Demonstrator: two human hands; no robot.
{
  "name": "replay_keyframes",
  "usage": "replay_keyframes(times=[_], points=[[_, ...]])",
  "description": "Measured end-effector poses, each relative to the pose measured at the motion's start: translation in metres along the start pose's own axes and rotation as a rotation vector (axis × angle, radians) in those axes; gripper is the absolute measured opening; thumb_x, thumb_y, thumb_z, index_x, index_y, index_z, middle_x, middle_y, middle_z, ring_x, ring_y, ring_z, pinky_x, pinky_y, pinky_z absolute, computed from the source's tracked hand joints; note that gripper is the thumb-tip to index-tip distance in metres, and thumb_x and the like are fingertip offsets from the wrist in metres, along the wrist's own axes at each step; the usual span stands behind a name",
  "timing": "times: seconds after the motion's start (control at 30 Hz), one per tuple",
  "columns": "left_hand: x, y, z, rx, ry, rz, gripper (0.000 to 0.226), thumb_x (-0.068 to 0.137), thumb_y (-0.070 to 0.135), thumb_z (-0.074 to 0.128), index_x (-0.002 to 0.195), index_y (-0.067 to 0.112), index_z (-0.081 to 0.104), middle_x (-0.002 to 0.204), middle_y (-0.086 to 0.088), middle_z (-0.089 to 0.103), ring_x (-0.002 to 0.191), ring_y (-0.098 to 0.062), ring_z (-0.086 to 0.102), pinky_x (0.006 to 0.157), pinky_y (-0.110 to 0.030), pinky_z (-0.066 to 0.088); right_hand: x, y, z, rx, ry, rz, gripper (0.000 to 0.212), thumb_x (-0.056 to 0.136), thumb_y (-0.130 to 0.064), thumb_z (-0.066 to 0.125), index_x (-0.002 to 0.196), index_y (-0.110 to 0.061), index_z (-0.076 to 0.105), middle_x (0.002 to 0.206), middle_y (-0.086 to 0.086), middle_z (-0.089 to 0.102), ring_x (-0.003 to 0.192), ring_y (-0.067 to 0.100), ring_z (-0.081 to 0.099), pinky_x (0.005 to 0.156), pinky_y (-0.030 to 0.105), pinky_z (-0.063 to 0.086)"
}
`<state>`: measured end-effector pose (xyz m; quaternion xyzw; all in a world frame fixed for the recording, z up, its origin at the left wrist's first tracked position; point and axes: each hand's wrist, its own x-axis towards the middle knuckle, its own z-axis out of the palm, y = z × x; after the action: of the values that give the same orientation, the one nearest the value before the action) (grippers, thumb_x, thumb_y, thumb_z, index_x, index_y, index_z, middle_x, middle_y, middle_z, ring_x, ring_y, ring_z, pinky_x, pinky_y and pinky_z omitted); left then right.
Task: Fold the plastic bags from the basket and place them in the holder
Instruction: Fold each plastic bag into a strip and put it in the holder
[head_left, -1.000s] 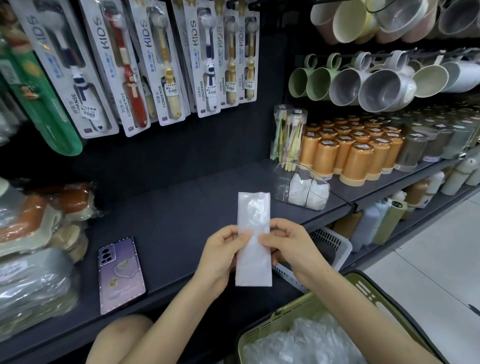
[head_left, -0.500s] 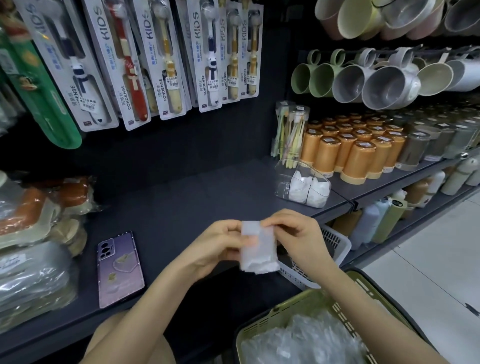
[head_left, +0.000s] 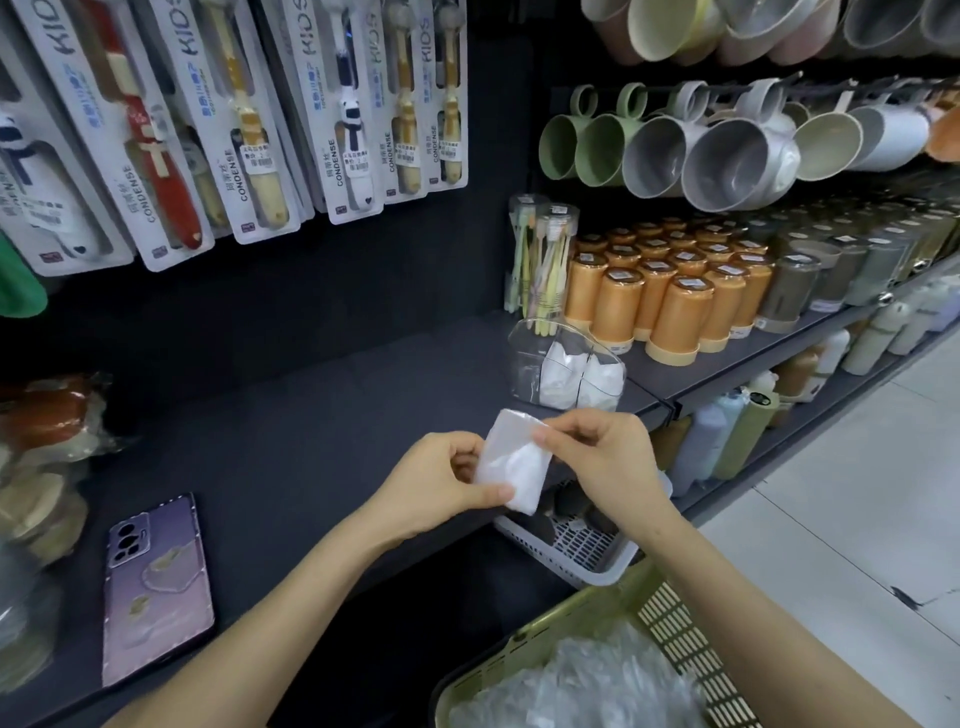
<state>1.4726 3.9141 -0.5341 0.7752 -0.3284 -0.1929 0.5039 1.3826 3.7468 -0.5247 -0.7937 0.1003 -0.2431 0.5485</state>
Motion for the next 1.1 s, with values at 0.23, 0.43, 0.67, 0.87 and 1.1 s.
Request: replay_keyframes(times=[0.23,0.43,0.67,0.87,1.1], points=[[0.037,-0.008,0.009,0.096,0.127,0.084,0.017,0.076,0.015,0.081,0.069,0.021,0.067,0.063,0.015,0.064,0.06,0.002,0.053,0.061,-0.014,0.042,0.024,0.023,-0.022,0.21,-0.165,0.139,0.031,0.075,-0.025,0.076,0.105,-0.016,0.07,0.087,-0.001,0.073,0.083,0.009,0.066,0.082,0.023,0.053],[0.079,-0.007,0.01,0.143,-0.009,0.131,0.032,0.074,0.02,0.082,0.091,0.037,0.061,0.094,0.014,0.066,0.085,0.001,0.06,0.077,-0.016,0.048,0.041,0.049,-0.031,0.082,0.017,0.125,0.017,0.085,-0.016,0.072,0.08,0.0,0.072,0.077,0.026,0.062,0.07,0.014,0.049,0.068,0.031,0.039],[0.163,-0.014,-0.006,0.195,0.118,-0.023,0.098,0.074,0.031,0.081,0.152,0.021,0.023,0.154,-0.006,0.027,0.139,-0.017,0.032,0.113,-0.035,0.034,0.07,0.066,-0.07,-0.01,0.134,0.182,0.025,0.084,-0.012,0.072,0.062,-0.015,0.062,0.059,-0.008,0.049,0.052,-0.002,0.041,0.052,0.01,0.034],[0.213,-0.009,-0.011,0.293,-0.181,-0.122,0.127,0.066,0.035,0.086,0.154,0.025,-0.004,0.161,0.007,0.013,0.146,-0.014,0.02,0.119,-0.034,0.02,0.091,0.075,-0.087,-0.042,0.101,0.211,0.019,0.082,-0.012,0.074,0.066,-0.008,0.065,0.074,0.003,0.056,0.064,0.008,0.049,0.065,0.022,0.041],[0.211,-0.01,-0.008,0.223,-0.183,-0.095,0.112,0.067,0.02,0.087,0.154,0.019,0.016,0.146,0.008,0.039,0.119,-0.009,0.051,0.098,-0.024,0.043,0.111,0.071,-0.086,0.002,0.038,0.236,0.023,0.083,-0.01,0.073,0.087,0.012,0.069,0.116,0.005,0.068,0.101,0.018,0.062,0.091,0.032,0.046]])
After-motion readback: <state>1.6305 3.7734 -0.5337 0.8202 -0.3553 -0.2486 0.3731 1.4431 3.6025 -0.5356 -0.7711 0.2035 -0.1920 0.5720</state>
